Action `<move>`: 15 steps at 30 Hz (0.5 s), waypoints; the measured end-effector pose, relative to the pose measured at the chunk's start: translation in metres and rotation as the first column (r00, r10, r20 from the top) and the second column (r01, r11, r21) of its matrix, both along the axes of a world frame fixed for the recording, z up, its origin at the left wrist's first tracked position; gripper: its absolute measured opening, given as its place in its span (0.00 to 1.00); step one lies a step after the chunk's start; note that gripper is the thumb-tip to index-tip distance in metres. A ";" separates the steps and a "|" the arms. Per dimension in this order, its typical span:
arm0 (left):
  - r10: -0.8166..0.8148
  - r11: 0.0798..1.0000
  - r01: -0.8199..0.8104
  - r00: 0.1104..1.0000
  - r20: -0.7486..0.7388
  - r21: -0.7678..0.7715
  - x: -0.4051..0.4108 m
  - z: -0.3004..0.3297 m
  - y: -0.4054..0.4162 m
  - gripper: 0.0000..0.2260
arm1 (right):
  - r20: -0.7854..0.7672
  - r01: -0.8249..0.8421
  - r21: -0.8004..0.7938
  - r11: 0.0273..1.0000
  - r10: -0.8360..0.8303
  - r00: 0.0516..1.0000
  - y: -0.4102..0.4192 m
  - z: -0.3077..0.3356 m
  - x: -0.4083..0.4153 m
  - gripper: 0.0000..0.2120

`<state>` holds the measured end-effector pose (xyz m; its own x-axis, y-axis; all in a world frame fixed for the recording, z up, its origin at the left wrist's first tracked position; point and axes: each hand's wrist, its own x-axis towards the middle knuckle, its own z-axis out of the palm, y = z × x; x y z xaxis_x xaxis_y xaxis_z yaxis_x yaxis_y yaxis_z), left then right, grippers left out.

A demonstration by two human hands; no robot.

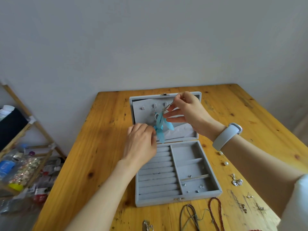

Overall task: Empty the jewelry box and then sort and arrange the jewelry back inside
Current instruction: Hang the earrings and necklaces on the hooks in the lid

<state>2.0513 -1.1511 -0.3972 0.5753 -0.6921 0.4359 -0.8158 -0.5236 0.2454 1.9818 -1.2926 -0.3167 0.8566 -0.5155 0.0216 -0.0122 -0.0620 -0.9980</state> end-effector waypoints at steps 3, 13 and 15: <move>-0.040 0.999 0.039 0.999 -0.024 -0.032 0.003 -0.001 0.003 0.05 | -0.055 0.007 -0.088 0.996 -0.012 0.998 0.000 -0.005 0.002 0.08; -0.163 0.986 0.163 0.986 -0.015 -0.027 0.006 0.003 0.012 0.12 | -0.027 0.090 -0.774 0.626 -0.175 0.984 -0.010 -0.009 0.002 0.06; -0.160 0.987 0.160 0.987 0.011 -0.004 0.006 0.001 0.011 0.13 | -0.022 0.083 -0.876 0.475 -0.211 0.977 -0.009 -0.009 0.001 0.06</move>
<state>2.0573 -1.1404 -0.3961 0.4525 -0.7727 0.4451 -0.8917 -0.3850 0.2381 1.9831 -1.3019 -0.3254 0.7983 -0.4075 0.4435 -0.2121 -0.8794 -0.4262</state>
